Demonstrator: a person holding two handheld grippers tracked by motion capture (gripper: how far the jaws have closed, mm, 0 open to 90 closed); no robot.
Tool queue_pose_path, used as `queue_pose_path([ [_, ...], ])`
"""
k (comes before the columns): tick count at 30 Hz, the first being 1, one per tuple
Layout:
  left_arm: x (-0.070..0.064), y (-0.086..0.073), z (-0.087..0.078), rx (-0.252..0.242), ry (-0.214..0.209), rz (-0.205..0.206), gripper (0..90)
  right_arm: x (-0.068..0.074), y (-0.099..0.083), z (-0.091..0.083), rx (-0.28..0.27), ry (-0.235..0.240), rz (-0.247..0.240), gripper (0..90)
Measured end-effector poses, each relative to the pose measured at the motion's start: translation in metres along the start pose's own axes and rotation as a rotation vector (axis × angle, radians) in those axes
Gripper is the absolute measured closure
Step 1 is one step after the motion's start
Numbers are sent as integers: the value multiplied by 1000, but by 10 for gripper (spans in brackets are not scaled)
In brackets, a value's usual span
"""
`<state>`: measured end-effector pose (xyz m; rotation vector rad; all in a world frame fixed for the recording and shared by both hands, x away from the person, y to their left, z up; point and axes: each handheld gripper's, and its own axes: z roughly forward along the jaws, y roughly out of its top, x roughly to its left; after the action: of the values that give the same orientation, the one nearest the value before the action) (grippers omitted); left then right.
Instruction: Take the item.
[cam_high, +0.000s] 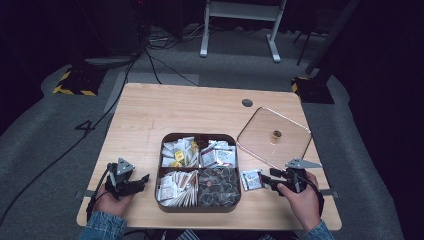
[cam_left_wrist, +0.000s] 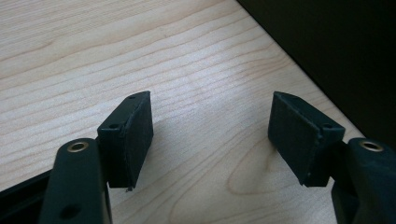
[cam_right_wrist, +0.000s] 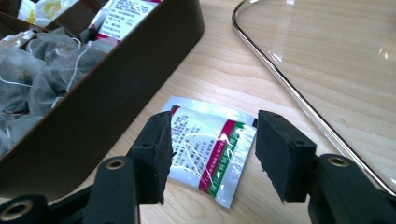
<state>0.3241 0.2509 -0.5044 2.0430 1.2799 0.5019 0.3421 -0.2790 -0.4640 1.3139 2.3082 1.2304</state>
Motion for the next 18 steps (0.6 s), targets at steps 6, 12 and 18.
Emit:
queue_pose_path([
  [6,0,0,0,0,0,0,315,1,3,-4,-15,6,-4,466],
  [12,0,0,0,1,0,1,315,2,18,-11,-54,23,-27,462],
  [18,0,0,0,0,0,0,315,0,32,-18,-70,14,-37,462],
])
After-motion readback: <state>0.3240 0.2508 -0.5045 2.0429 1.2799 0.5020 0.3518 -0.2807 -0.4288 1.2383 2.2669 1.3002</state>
